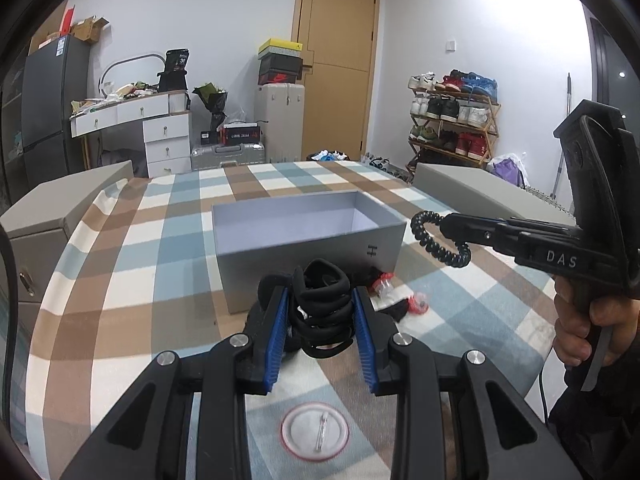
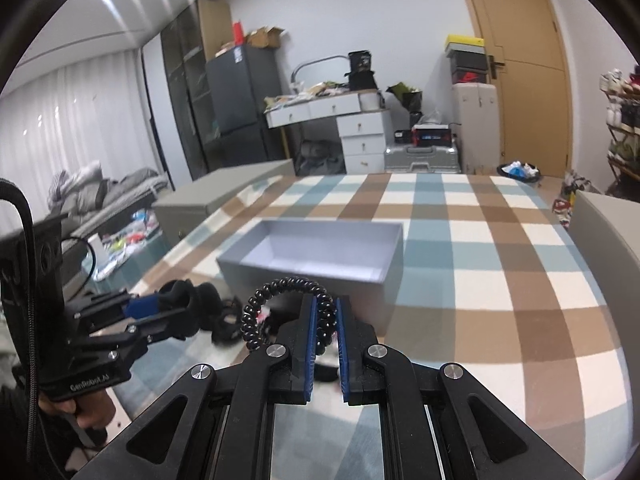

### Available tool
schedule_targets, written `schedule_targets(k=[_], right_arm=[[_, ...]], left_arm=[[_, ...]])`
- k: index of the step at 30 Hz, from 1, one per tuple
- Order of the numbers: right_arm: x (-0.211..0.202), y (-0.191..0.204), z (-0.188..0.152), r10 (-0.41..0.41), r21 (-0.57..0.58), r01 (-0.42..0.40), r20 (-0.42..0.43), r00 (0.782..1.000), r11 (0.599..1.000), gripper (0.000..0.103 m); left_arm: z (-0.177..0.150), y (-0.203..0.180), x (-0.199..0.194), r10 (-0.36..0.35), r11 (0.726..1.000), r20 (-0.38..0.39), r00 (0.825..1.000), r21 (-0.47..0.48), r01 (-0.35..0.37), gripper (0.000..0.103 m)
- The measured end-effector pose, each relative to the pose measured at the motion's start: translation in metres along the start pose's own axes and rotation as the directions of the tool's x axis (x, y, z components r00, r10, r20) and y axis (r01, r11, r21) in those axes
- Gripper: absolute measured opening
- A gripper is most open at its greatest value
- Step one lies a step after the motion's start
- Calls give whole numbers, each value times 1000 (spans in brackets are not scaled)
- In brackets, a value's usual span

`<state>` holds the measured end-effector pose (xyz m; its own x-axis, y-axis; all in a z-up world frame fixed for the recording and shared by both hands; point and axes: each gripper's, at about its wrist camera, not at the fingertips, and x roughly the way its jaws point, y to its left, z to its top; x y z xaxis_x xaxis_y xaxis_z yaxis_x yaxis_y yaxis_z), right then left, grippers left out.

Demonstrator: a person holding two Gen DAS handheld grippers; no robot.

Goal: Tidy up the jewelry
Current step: 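Carry the coiled bracelet and claw clip over the grey box with both tools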

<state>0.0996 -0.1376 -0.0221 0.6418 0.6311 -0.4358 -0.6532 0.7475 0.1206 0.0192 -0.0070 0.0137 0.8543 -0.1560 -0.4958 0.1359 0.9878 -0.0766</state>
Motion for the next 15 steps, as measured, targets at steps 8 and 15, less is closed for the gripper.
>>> schedule_targets(k=[8, 15], right_arm=[[8, -12, 20, 15, 57, -16, 23, 1000, 998, 9], [18, -12, 28, 0, 78, -5, 66, 998, 997, 9]], left_arm=[[19, 8, 7, 8, 1000, 39, 999, -29, -7, 26], [33, 17, 17, 19, 998, 58, 998, -57, -15, 26]])
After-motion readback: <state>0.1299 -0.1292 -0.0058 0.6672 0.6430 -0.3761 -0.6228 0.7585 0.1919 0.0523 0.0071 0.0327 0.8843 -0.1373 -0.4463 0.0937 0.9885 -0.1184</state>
